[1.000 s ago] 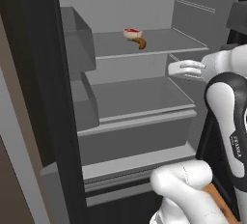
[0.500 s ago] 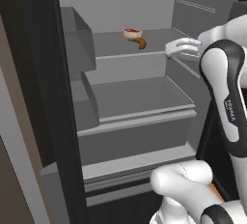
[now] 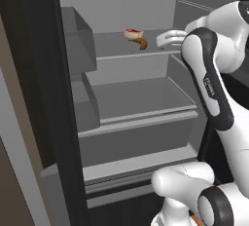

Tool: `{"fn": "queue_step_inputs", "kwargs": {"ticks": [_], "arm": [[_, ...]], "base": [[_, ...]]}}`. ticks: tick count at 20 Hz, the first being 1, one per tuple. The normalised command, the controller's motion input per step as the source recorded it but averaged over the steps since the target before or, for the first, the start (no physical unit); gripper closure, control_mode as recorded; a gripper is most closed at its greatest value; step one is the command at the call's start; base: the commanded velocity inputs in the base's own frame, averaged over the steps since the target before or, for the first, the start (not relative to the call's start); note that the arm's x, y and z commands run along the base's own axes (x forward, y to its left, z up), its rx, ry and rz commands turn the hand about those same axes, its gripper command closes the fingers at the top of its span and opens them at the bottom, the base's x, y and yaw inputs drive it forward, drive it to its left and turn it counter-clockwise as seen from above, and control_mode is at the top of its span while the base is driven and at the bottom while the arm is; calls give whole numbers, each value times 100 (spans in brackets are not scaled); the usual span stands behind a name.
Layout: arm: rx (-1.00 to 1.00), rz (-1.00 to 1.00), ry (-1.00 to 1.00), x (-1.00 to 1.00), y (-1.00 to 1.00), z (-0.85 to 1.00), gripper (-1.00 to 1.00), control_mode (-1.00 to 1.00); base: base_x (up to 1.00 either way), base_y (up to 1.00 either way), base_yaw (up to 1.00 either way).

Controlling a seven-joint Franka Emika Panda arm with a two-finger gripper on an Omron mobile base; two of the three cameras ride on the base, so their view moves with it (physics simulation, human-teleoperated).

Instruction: Pick up the mango and banana from the fridge and place one fruit on each plate on the dining counter.

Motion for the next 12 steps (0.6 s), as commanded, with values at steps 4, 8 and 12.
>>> {"fn": "queue_step_inputs", "kwargs": {"ticks": [4,8,12], "arm": [[-17,-4,3,71,1,-5,-100,-100],[-13,0,9,76,0,-12,-100,-100],[-9,0,8,75,0,-13,-100,-100]], "base": [[0,0,0],[0,0,0],[0,0,0]]}}
